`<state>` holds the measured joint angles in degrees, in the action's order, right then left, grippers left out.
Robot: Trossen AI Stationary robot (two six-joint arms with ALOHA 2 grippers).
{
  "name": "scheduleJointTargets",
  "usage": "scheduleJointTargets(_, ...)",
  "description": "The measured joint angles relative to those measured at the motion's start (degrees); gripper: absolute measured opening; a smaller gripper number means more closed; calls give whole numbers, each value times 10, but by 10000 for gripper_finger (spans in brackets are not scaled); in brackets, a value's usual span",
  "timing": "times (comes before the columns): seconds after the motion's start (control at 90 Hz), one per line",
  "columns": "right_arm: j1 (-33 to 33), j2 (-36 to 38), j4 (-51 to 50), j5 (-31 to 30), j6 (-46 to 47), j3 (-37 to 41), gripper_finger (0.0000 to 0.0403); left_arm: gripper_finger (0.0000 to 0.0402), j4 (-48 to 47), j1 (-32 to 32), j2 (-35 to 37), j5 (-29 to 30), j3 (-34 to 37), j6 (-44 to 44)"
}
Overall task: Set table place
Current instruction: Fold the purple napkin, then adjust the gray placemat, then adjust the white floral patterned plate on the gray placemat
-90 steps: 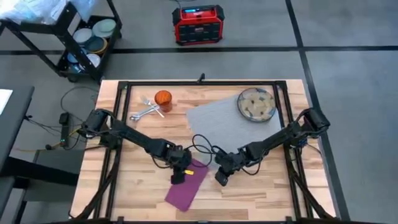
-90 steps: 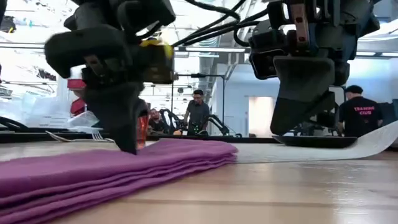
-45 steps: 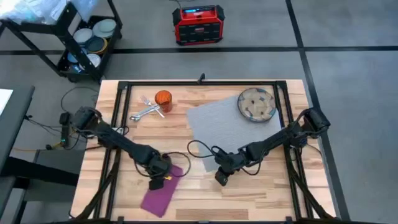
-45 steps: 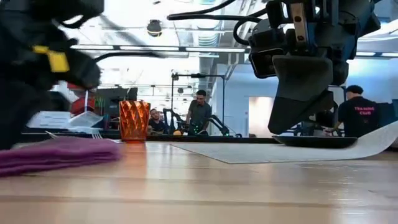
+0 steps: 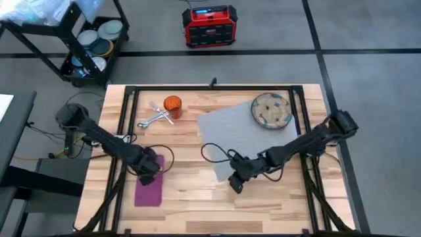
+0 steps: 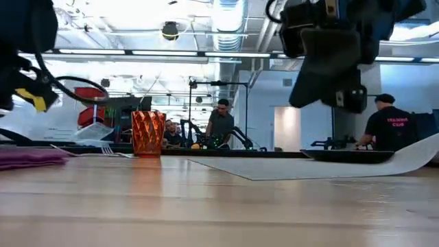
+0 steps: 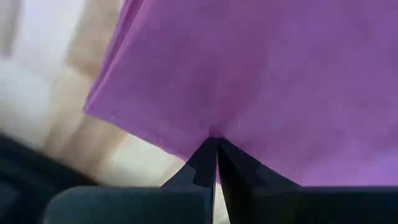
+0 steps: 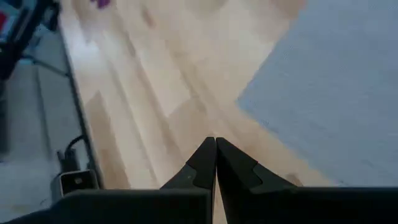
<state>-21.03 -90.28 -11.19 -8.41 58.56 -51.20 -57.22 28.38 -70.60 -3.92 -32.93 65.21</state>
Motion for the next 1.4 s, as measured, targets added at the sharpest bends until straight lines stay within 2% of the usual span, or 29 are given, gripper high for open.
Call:
scheduleJointTargets(0.111, 27, 30, -154, -49, 12, 0, 0, 0, -11, 1, 57, -1, -1, 36)
scheduleJointTargets(0.256, 77, 39, -285, -54, -36, 0, 0, 0, 16, 1, 130, 9, -12, 85)
scheduleJointTargets(0.356, 111, 30, -322, -53, -71, 4, 0, 0, 56, 1, 166, 49, -30, 90)
scheduleJointTargets(0.456, 144, 26, -315, -46, -93, 24, 0, 0, 140, 1, 192, 97, -39, 49)
scheduleJointTargets(0.633, 183, -1, -250, 18, -115, 54, 0, 0, 294, 0, 206, 204, -40, -35)
scheduleJointTargets(0.811, 174, -44, -139, 77, -104, 57, 0, 0, 361, -19, 202, 264, -41, -106)
scheduleJointTargets(0.944, 141, -71, -36, 122, -66, 44, 0, 0, 366, -42, 201, 268, -41, -130)
scheduleJointTargets(1.189, 82, -134, 108, 134, 16, 3, 0, 0, 379, -91, 184, 268, -41, -175)
scheduleJointTargets(1.4, 57, -202, 257, 149, 63, -33, 0, 0, 380, -125, 158, 268, -41, -187)
